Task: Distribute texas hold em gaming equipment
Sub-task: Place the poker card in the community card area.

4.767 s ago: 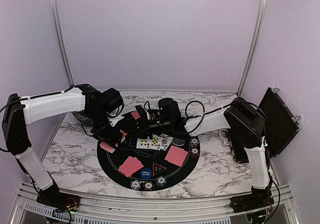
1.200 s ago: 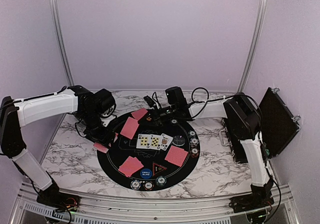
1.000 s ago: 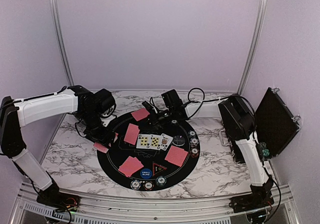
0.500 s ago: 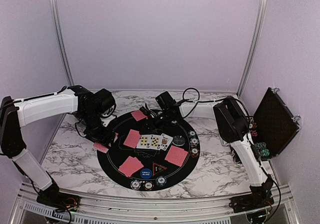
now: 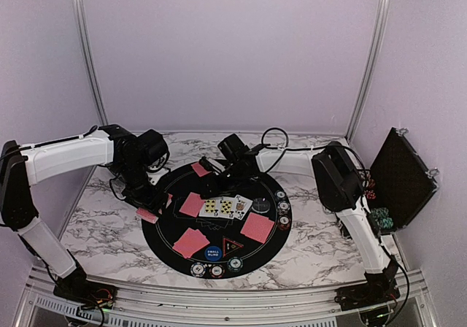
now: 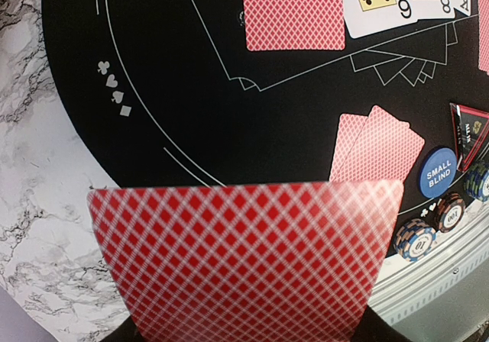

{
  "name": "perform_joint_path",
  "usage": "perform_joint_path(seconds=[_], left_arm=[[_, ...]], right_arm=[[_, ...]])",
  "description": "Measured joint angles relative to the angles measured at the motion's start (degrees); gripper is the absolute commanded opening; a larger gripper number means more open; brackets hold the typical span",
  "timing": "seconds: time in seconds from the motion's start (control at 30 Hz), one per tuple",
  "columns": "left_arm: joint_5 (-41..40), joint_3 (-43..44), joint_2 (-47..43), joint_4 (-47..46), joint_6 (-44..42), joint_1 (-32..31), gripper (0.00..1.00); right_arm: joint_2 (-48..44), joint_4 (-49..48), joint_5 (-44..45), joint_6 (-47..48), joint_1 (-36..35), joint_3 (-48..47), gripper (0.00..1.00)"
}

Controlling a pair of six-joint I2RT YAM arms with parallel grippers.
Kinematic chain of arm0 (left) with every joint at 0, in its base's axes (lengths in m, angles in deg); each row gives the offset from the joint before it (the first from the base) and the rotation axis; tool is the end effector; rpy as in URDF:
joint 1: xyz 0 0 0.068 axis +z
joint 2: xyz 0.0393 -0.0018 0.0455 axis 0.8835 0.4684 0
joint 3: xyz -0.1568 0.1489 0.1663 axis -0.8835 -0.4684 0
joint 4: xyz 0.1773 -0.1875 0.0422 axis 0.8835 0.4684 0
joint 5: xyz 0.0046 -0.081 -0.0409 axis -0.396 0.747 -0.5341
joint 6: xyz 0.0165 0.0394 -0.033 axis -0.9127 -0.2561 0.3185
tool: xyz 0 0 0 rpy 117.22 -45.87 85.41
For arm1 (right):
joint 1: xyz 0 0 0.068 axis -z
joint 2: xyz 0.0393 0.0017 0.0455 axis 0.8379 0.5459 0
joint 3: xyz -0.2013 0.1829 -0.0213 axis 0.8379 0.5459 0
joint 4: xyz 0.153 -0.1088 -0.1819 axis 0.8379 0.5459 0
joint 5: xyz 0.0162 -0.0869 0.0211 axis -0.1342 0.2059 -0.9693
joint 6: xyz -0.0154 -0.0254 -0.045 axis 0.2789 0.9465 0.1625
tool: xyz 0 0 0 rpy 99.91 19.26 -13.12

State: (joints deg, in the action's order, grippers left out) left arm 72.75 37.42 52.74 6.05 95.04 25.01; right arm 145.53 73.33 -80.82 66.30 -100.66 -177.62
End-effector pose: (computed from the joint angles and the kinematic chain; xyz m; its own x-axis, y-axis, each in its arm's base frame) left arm 0.2376 -0.1832 0.2448 -0.8904 0.4228 -0.1688 0.4443 0.8878 -0.1197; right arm 0.3688 0.3792 0.1329 -0.7821 -0.4466 -0.4345 -0.6227 0.5357 0.5703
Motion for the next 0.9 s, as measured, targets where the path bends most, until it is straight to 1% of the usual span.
perform_joint_path(seconds=[0.13, 0.27, 0.4, 0.6, 0.73, 0.8, 0.9], left_arm=[[0.0, 0.0, 0.0, 0.0, 0.0, 0.0, 0.56], [0.0, 0.0, 0.0, 0.0, 0.0, 0.0, 0.55], [0.1, 0.0, 0.0, 0.0, 0.0, 0.0, 0.55], [0.2, 0.0, 0.0, 0.0, -0.2, 0.0, 0.55], [0.2, 0.2, 0.0, 0.0, -0.2, -0.3, 0.55], [0.2, 0.5, 0.0, 0.0, -0.2, -0.5, 0.55], [0.4, 0.9, 0.0, 0.0, -0.2, -0.9, 0.55]], right_arm=[[-2.0, 0.4, 3.5, 0.0, -0.6, 1.3, 0.42], [-5.1, 0.3, 6.0, -0.1, -0.7, 3.3, 0.48], [-9.2, -1.4, 5.9, -1.6, -0.7, 7.3, 0.53], [-14.2, -10.9, -0.2, -8.9, -0.7, 15.3, 0.60], [-15.5, -22.3, -6.6, -17.0, -0.7, 21.4, 0.65], [-15.5, -26.3, -9.0, -21.0, -0.8, 22.8, 0.65], [-15.4, -31.8, -12.0, -25.7, -1.4, 22.9, 0.59]])
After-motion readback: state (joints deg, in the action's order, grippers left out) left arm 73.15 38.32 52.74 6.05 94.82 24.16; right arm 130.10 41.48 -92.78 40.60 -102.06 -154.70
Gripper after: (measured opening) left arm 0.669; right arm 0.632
